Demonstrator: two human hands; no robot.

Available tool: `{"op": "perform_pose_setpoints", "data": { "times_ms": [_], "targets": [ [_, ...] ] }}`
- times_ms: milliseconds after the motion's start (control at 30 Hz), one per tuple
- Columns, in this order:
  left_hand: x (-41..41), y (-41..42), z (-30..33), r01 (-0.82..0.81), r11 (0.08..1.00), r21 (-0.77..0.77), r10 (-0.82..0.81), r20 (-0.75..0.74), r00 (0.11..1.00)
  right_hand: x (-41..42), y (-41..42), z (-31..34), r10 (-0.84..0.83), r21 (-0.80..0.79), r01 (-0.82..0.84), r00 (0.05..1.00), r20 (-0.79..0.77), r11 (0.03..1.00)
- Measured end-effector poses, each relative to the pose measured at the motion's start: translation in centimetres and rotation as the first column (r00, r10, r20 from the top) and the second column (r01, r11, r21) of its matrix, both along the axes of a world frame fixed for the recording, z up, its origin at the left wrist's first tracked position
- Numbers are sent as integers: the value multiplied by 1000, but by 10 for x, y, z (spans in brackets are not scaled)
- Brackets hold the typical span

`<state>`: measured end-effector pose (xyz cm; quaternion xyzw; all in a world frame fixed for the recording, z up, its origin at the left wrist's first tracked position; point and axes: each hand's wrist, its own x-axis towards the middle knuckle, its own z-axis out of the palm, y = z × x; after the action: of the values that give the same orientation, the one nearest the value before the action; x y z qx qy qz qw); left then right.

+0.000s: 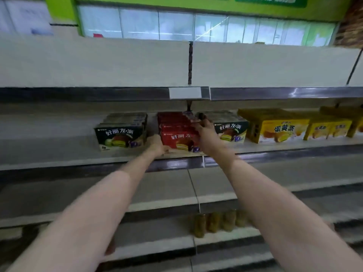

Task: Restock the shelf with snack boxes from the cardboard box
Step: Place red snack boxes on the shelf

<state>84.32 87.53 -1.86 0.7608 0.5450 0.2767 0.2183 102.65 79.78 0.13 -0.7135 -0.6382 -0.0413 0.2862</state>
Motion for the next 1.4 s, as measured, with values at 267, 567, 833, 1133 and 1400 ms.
{"op": "perform_pose_setpoints", "data": {
  "times_ms": [267, 567, 833, 1133, 1400],
  "targets": [
    [12, 5, -9, -102, 993, 66, 109, -106, 988, 4, 16, -26, -163, -58, 153, 884, -439, 987],
    [31, 11, -15, -174, 983, 51, 179, -123, 976, 10, 35, -32, -213, -119, 179, 877, -431, 977],
    [38, 17, -15, -206, 978, -33, 200, -121, 972, 13, 41, -36, -206, -119, 170, 873, -442, 978],
    [24, 18, -10, -116, 988, -103, 115, -21, 993, 7, 36, -33, -266, -174, 217, 898, -350, 961],
    [5, 23, 4, -140, 989, -36, 138, -68, 988, -11, 22, -29, -398, -38, 428, 800, -448, 903]
  ]
}}
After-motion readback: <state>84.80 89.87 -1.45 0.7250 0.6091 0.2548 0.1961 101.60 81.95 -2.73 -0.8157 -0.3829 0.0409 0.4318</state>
